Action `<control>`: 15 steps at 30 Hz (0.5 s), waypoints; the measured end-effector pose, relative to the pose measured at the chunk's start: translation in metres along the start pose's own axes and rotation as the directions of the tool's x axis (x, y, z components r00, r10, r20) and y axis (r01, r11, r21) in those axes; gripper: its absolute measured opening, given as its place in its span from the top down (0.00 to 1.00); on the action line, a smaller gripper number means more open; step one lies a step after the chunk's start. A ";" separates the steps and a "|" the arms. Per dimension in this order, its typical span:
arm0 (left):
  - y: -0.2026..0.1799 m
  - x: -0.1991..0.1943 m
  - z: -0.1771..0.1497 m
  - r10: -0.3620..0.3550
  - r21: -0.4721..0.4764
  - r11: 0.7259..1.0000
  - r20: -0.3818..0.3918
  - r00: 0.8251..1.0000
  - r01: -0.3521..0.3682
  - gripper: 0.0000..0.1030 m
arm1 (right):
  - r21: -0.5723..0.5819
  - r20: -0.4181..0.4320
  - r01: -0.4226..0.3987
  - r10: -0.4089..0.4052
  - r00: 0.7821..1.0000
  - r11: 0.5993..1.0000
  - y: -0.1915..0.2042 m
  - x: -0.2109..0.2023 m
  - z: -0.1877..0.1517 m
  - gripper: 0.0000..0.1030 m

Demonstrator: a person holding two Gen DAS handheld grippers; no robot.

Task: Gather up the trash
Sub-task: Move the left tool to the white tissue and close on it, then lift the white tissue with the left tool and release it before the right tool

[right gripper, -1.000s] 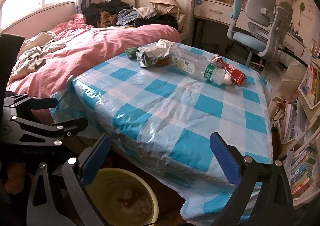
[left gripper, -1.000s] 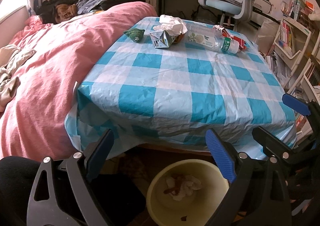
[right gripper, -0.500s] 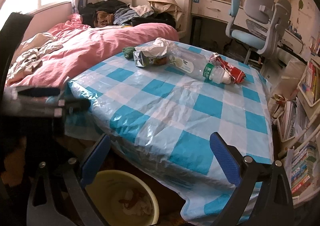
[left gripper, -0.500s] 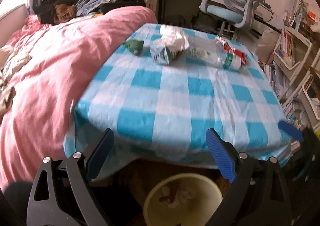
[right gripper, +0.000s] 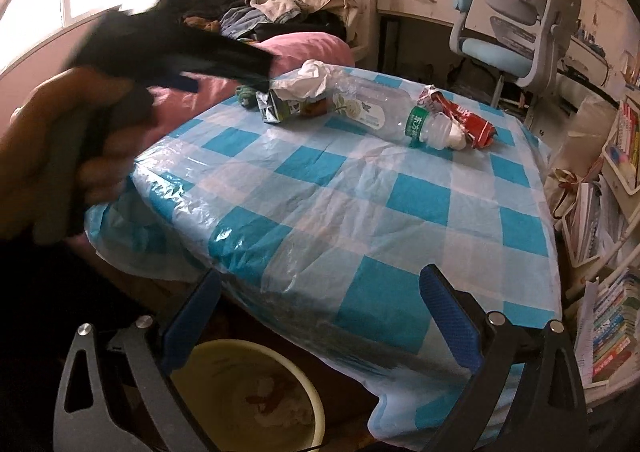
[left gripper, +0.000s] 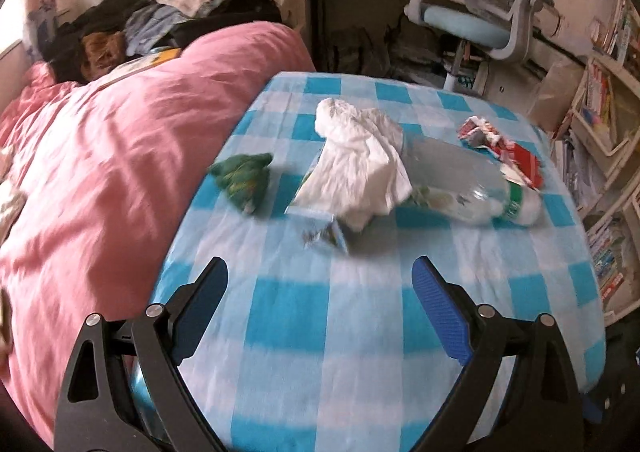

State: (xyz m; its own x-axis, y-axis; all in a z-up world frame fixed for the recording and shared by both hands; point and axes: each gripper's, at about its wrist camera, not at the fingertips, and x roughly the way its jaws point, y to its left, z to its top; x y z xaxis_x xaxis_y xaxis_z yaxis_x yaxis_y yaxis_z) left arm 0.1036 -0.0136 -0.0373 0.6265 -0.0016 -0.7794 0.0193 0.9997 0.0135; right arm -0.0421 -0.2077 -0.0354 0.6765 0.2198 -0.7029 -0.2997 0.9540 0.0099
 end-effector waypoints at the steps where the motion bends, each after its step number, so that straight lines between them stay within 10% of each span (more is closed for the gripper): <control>1: -0.004 0.012 0.008 0.004 0.009 1.000 -0.015 1.000 -0.004 0.13 | -0.003 -0.004 -0.003 0.003 1.000 1.000 0.001 0.001 0.001 0.08; 8: -0.019 0.055 0.045 0.040 0.047 0.998 -0.016 0.999 -0.039 0.13 | -0.031 -0.007 -0.020 0.020 1.000 0.999 0.005 0.008 0.010 0.08; 15: -0.027 0.067 0.060 0.011 0.088 0.996 -0.021 1.000 -0.009 0.78 | -0.043 -0.005 -0.022 0.022 1.000 0.999 0.004 0.013 0.017 0.08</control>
State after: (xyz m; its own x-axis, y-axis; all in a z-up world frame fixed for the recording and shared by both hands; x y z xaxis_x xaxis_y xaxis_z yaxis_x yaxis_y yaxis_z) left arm 0.1914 -0.0422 -0.0526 0.6103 0.0101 -0.7921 0.0817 0.9938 0.0755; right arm -0.0234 -0.1979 -0.0325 0.6663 0.2398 -0.7061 -0.3431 0.9393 -0.0048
